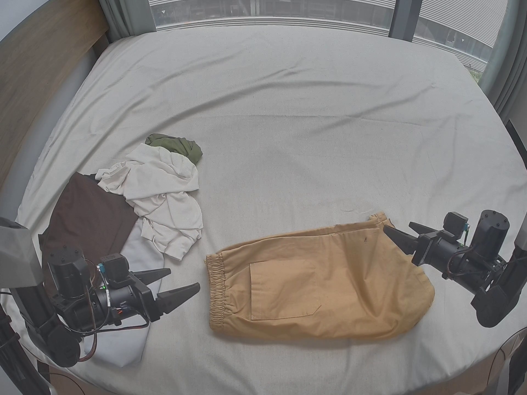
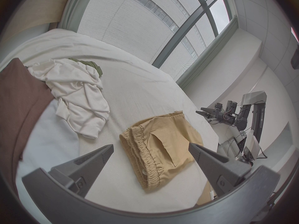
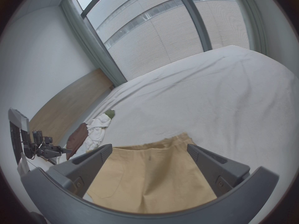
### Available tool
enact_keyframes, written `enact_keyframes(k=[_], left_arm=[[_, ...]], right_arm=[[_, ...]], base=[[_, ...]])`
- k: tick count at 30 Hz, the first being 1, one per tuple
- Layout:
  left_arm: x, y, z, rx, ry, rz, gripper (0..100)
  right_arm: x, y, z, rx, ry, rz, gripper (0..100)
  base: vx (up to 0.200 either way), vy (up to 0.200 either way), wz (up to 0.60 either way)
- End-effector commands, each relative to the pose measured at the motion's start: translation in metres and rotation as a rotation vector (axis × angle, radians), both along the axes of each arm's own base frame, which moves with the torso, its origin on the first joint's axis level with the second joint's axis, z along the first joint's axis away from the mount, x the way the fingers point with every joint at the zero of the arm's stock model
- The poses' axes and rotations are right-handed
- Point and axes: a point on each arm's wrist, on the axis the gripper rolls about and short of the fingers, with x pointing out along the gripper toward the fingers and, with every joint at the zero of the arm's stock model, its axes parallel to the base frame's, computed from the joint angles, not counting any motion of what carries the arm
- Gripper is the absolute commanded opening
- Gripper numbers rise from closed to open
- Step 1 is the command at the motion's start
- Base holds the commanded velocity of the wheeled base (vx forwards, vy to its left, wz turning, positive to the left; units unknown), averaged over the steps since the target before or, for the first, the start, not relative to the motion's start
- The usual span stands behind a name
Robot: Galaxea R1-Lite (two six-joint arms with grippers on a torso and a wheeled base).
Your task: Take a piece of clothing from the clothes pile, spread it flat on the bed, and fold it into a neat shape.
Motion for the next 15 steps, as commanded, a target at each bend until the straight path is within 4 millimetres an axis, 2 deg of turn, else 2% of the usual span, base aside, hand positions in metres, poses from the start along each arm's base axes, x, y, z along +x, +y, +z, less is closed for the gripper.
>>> enact_keyframes(k=[1,9,15], left_arm=[[0.003,-0.006,-0.014,0.013,0.057,-0.018,100],[0.009,-0.012,-0.030,0.024,0.109,-0.035,100],[0.023,-0.017,-0.057,0.042,0.176,-0.032,100]], right_arm=[[0.002,0.005,-0.004,-0.001,0.009,0.019,100],[0.002,0.004,-0.004,0.002,0.011,0.028,100],[0.003,0.004,-0.004,0.002,0.010,0.030,100]], base=[[0.000,0.000,0.00],[0.000,0.000,0.00],[0.000,0.000,0.00]])
